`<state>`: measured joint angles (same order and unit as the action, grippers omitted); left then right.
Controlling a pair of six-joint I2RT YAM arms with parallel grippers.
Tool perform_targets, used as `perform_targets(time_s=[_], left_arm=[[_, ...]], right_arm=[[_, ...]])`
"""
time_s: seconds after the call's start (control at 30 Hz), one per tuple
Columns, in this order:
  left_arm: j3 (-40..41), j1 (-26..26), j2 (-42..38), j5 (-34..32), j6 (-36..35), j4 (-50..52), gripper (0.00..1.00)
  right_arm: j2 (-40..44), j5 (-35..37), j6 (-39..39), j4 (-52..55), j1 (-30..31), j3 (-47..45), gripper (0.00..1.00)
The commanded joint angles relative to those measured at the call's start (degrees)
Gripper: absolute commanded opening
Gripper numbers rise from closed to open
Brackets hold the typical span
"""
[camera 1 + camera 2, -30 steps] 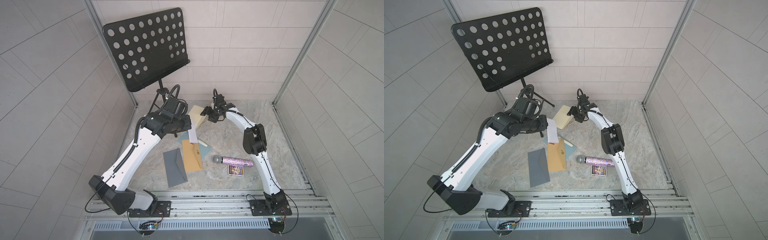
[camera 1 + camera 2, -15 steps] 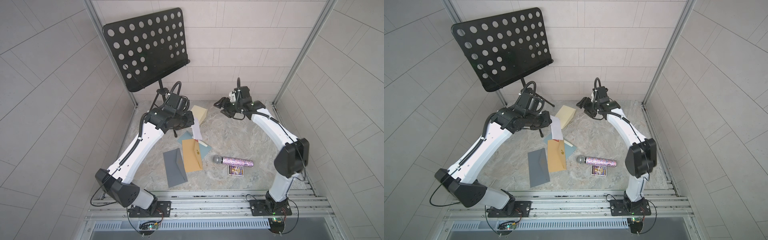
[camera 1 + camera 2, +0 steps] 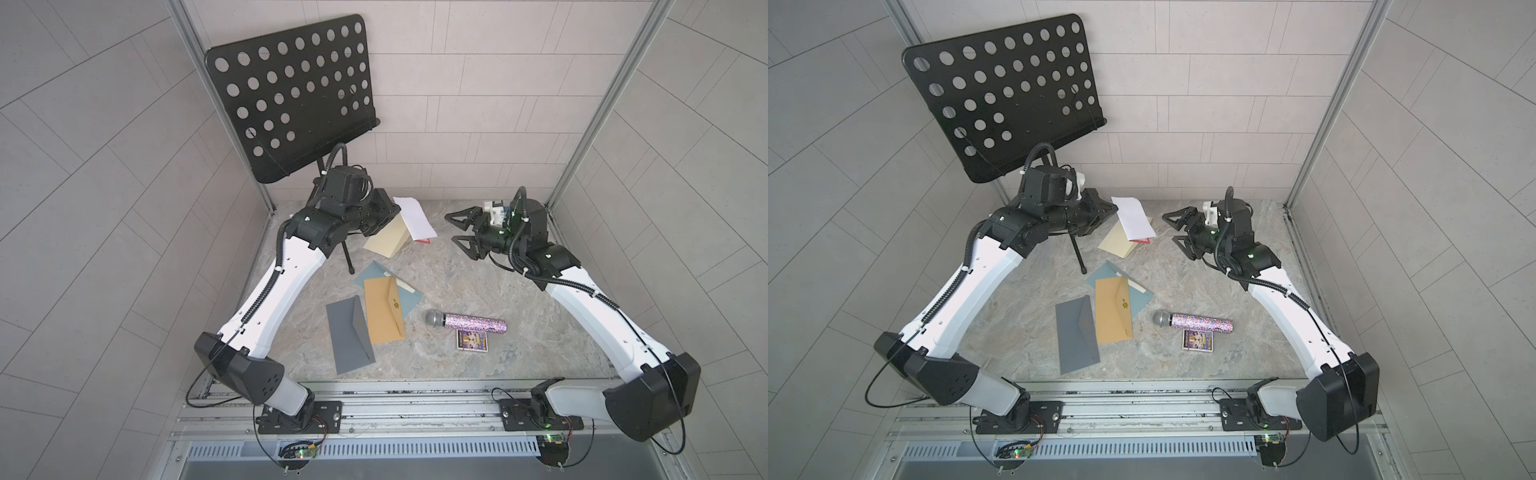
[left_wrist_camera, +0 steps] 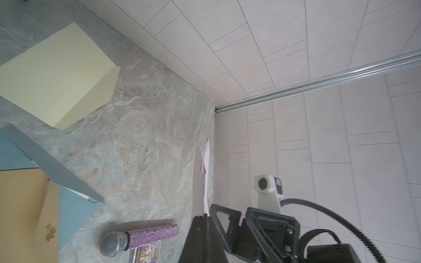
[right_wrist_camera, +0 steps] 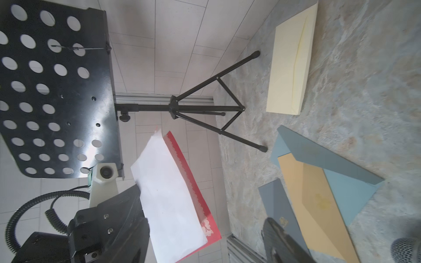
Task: Take the letter paper out of the envelope
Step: Unfold the letter paper.
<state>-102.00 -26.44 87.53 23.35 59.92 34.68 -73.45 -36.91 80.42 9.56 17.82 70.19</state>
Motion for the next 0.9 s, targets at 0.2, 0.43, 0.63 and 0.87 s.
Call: perform_targets(time_s=[0.2, 0.43, 0.63, 0.87], left_arm=[[2.8, 0.0, -0.2, 4.0, 8.8, -10.5, 0.00], [3.5, 0.0, -0.6, 5.0, 8.5, -9.6, 0.00], [4.0, -0.3, -1.1, 4.7, 7.9, -9.1, 0.00], [4.4, -0.5, -1.3, 4.5, 7.5, -8.7, 0.00]], right_arm=[[1.4, -3.5, 11.1, -12.0, -0.1, -2.4, 0.76], [1.5, -3.5, 11.7, -11.8, 0.8, -0.8, 0.71], [1.7, -3.3, 11.3, -11.0, 1.4, -0.3, 0.68], [1.6, -3.0, 11.2, -10.1, 1.7, 1.5, 0.67]])
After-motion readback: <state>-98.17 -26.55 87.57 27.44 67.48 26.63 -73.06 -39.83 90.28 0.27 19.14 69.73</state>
